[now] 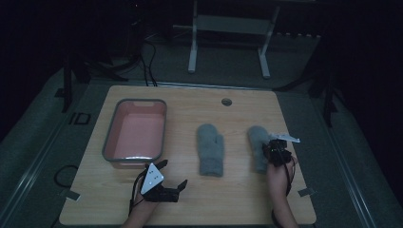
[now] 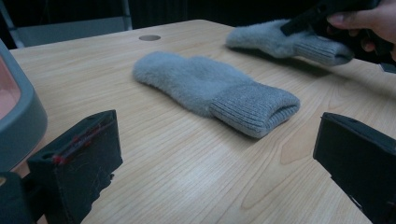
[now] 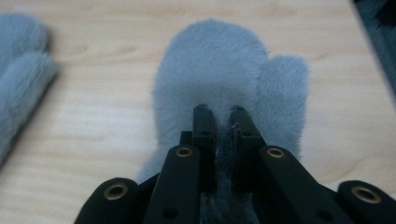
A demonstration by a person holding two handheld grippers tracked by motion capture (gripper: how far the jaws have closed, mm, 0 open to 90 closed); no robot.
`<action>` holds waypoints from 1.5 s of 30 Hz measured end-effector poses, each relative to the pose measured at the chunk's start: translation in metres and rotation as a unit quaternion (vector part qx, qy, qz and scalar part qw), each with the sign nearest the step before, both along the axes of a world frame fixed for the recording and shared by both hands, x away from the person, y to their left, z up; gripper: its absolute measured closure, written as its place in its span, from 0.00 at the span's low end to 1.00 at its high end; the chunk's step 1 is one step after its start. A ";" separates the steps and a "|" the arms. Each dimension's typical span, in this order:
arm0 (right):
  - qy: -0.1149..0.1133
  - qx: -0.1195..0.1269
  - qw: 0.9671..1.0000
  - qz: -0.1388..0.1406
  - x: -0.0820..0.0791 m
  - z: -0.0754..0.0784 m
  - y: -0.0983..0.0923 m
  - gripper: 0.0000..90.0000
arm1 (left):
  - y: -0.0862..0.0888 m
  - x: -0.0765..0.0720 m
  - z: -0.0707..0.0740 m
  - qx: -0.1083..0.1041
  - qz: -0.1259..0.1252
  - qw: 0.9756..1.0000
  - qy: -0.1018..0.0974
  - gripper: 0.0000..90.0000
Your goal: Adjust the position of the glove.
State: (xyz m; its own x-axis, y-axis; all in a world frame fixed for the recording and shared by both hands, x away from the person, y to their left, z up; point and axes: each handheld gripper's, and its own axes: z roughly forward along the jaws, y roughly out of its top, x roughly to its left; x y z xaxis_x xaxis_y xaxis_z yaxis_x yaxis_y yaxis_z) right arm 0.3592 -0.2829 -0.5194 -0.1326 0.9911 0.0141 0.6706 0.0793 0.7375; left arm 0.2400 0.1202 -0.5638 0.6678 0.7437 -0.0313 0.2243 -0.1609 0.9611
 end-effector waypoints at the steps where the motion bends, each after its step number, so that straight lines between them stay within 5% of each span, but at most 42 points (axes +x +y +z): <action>1: 0.000 0.000 1.000 0.000 0.000 0.000 0.000 0.93 | 0.000 0.000 0.000 -0.001 -0.001 1.000 0.000 0.01; 5: 0.020 -0.006 1.000 0.017 0.001 -0.020 0.006 0.91 | -0.001 0.000 0.000 -0.001 -0.002 1.000 0.000 0.01; 8: 0.019 0.001 1.000 0.019 0.001 -0.021 0.006 0.88 | 0.000 0.000 0.000 -0.003 -0.001 1.000 -0.001 0.01; 9: 0.018 0.012 0.999 0.028 0.002 -0.019 0.003 0.78 | 0.000 0.000 0.001 -0.003 -0.001 1.000 -0.002 0.01; 17: 0.005 0.037 0.997 0.061 -0.001 -0.006 -0.013 0.56 | 0.001 0.000 0.001 -0.003 0.000 1.000 -0.002 0.01; 21: 0.011 0.014 0.998 0.061 -0.001 -0.011 -0.009 0.53 | 0.000 0.000 0.000 0.000 -0.002 1.000 -0.002 0.01; 28: 0.016 -0.027 0.997 0.063 -0.002 -0.026 -0.001 0.62 | 0.000 0.000 0.001 -0.003 -0.002 1.000 -0.002 0.01; 35: 0.015 -0.018 0.999 0.042 -0.001 -0.027 0.004 0.86 | -0.001 0.000 0.001 0.002 -0.004 1.000 -0.002 0.01; 39: 0.009 -0.028 0.999 0.031 -0.002 -0.019 0.012 0.90 | -0.001 0.000 0.001 0.001 -0.003 1.000 -0.002 0.01; 45: -0.013 -0.007 0.999 0.029 -0.002 0.013 0.034 0.91 | -0.001 0.000 0.000 0.001 -0.003 1.000 -0.002 0.01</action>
State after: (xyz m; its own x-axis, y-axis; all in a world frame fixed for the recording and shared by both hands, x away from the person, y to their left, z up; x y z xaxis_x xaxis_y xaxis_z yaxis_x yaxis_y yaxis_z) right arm 0.3571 -0.2486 -0.5068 -0.1899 0.9818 -0.0045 0.6447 0.1281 0.7536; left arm 0.2399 0.1187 -0.5636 0.6730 0.7391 -0.0277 0.2201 -0.1644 0.9615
